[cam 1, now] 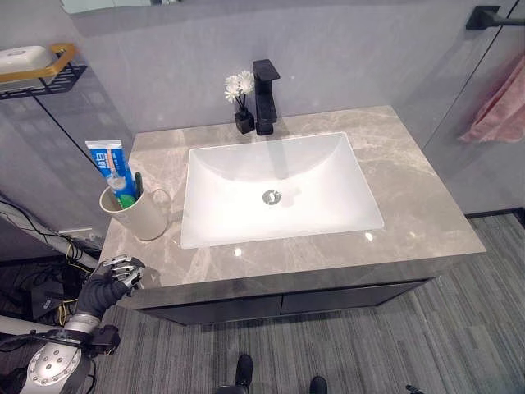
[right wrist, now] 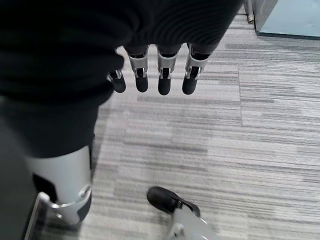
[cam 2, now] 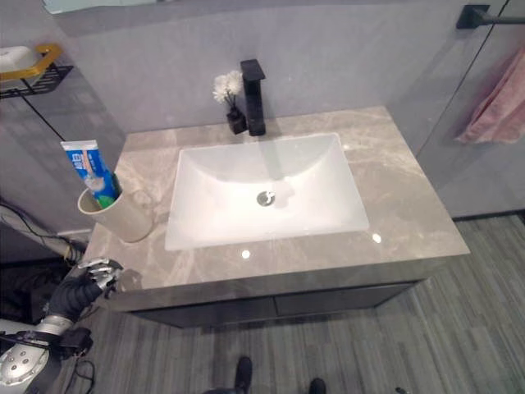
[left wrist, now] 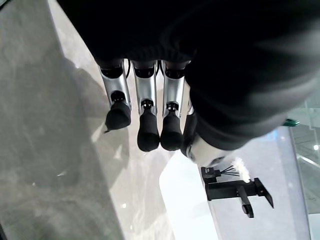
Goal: Put brush and paste in cup on sink, flatten towel.
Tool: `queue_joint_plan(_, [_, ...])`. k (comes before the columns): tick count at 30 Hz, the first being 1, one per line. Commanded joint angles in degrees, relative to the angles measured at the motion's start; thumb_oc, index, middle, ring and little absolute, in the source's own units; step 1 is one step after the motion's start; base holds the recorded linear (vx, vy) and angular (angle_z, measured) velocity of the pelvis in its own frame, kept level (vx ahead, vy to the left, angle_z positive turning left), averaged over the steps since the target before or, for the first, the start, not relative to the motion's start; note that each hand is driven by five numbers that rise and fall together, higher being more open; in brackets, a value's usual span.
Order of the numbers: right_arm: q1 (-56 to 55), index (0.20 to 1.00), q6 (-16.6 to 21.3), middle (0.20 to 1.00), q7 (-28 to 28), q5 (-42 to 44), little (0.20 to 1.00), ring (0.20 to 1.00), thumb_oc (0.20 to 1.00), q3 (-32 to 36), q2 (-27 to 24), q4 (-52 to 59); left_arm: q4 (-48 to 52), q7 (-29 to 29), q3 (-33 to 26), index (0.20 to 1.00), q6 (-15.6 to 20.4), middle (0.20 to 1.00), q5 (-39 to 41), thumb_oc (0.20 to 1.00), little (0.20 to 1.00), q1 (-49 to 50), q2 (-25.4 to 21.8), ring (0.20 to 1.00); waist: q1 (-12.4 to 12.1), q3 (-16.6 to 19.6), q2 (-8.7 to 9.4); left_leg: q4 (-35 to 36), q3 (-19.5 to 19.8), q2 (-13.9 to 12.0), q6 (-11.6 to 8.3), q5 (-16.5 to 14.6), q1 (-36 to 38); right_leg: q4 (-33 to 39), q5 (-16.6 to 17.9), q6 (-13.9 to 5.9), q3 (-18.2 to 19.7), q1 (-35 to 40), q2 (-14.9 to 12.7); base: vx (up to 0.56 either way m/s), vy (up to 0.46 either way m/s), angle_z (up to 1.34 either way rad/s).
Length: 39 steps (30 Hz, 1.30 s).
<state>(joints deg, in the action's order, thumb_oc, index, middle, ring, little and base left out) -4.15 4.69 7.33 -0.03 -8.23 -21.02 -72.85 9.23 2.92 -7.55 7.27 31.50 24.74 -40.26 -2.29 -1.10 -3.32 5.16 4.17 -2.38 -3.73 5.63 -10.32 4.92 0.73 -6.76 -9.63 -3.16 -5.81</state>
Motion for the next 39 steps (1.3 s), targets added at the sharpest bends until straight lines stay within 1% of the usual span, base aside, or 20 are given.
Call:
queue_joint_plan(1, [2.0,1.000,-0.4,1.000,-0.2,-1.0,1.000,1.000,1.000,-2.5,-0.3,0.8,1.6,-1.6,-3.6,0.200,2.2,0.200,-4.7,0.200,0.200,-2.6,-1.6,0.200,0.1,-0.8,2.15,-0.2,-1.2,-2.2,-1.29,-0.2,-0.4,0.1,3.1,-2.33,0.2,-3.1,-3.2,0.00,0.000,0.00])
queue_joint_plan(2, [2.3,1.000,-0.7,1.000,-0.5,-2.0,1.000,1.000,1.000,-3.7,-0.4,0.8,0.5,-1.7,-3.2,0.200,2.0,0.200,-3.7,0.200,0.200,-3.2,-1.6,0.200,0.1,-0.9,2.12,-0.2,-1.3,-2.3,-1.32,-0.1,-0.6,0.1,3.2,-2.32,0.3,-3.4,-3.2,0.03,-0.002,-0.05])
queue_joint_plan(4, [2.7,1.000,-1.0,1.000,-0.8,-4.0,1.000,1.000,1.000,-5.4,-0.7,1.8,0.2,-1.6,-3.2,0.200,1.8,0.200,-4.6,0.200,0.200,-4.0,-1.8,0.200,0.2,-1.2,2.11,-0.2,-1.5,-2.4,-1.39,0.0,-1.1,0.1,3.2,-2.26,0.6,-4.0,-3.1,0.03,-0.006,-0.08])
queue_joint_plan(12, [3.3,1.000,-1.1,1.000,-1.2,-3.0,1.000,1.000,1.000,-5.6,-0.7,2.6,-1.0,-2.8,-3.7,0.200,1.7,0.200,-5.3,0.200,0.200,-6.0,-1.6,0.200,0.7,-2.1,2.01,-0.2,-1.7,-2.5,-1.50,0.1,-2.3,0.1,3.3,-2.24,1.3,-5.6,-2.9,0.02,0.001,-0.05])
queue_joint_plan(22, [4.1,1.000,-1.4,1.000,-1.5,-2.1,1.000,1.000,1.000,-5.8,-0.6,2.9,-2.5,-4.8,-4.3,0.200,1.5,0.200,-7.1,0.200,0.200,-10.4,-2.0,0.200,1.2,-3.2,2.69,-0.2,-1.9,-2.6,-1.42,-0.2,-3.2,0.1,3.2,-2.24,2.1,-7.0,-2.7,0.01,-0.001,-0.03])
queue_joint_plan(32, [4.1,1.000,-1.6,1.000,-2.0,-2.1,1.000,1.000,1.000,-6.5,-0.4,3.5,-4.4,-6.7,-5.1,0.200,1.6,0.200,-8.9,0.200,0.200,-14.8,-2.6,0.200,1.5,-3.5,3.30,-0.2,-2.2,-2.7,-1.47,-0.3,-3.5,0.1,3.1,-2.21,2.3,-7.5,-2.6,0.00,0.000,0.00])
queue_joint_plan(39, [4.5,1.000,-1.7,1.000,-2.3,-2.0,1.000,1.000,1.000,-6.9,-0.6,4.3,-7.6,-8.5,-5.3,0.200,1.9,0.200,-8.8,0.200,0.200,-18.2,-3.1,0.200,1.7,-3.9,3.89,-0.2,-2.3,-2.8,-1.56,-0.1,-4.1,0.1,3.4,-2.18,2.5,-8.3,-2.5,0.00,0.000,-0.04])
